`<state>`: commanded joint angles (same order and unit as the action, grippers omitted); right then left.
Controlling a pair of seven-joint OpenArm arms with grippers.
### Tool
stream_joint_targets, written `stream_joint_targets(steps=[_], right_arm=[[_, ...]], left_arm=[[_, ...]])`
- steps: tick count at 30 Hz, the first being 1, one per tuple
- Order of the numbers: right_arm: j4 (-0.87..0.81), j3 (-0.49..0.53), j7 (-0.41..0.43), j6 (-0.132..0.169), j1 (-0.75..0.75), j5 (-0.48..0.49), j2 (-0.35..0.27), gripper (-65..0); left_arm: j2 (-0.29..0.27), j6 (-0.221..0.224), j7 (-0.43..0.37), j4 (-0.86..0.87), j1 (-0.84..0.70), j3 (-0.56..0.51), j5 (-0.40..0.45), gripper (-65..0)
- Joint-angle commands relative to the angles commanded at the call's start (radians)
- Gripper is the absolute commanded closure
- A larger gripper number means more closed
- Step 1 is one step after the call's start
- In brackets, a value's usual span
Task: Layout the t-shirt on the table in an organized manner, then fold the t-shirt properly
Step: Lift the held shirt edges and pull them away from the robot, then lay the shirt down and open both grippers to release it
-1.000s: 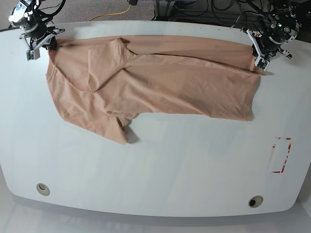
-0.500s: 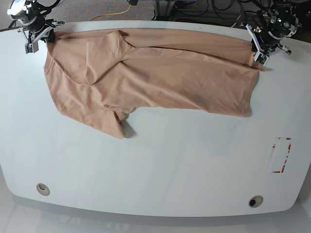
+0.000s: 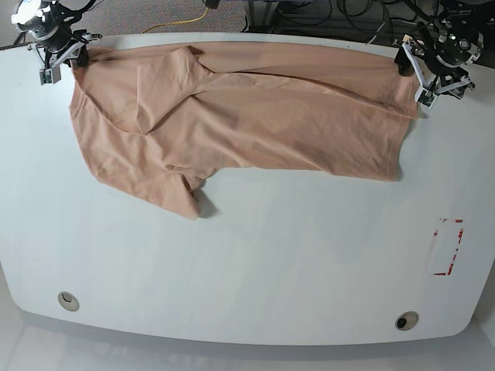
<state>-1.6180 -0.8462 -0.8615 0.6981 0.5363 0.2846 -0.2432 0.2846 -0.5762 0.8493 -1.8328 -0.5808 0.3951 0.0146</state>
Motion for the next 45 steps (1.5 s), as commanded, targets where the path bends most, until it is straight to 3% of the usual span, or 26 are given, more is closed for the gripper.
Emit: stream_joint_targets(steps=[3, 8, 14, 29, 45], right_arm=[[-0.002, 0.000, 0.000, 0.000, -0.002, 0.002, 0.000, -28.9], [-0.002, -0.002, 0.000, 0.000, -0.002, 0.002, -0.002, -30.3], [-0.040, -0.048, -0.002, 0.000, -0.003, 0.002, -0.012, -30.4], [-0.101, -0.049, -0.005, 0.000, -0.021, 0.002, -0.051, -30.6], [-0.104, -0.046, -0.098, 0.000, -0.087, 0.002, -0.069, -30.6]], left_arm=[[0.009, 0.000, 0.000, -0.012, 0.000, 0.002, 0.002, -53.9], [0.034, 0.000, 0.037, -0.038, -0.002, 0.002, -0.002, -53.9], [0.037, 0.000, 0.046, -0.055, 0.005, 0.034, -0.002, -54.0], [0.072, 0.000, 0.049, -0.081, 0.071, 0.041, -0.002, -54.2], [0.071, -0.002, 0.049, -0.092, 0.081, 0.040, -0.005, -54.2]])
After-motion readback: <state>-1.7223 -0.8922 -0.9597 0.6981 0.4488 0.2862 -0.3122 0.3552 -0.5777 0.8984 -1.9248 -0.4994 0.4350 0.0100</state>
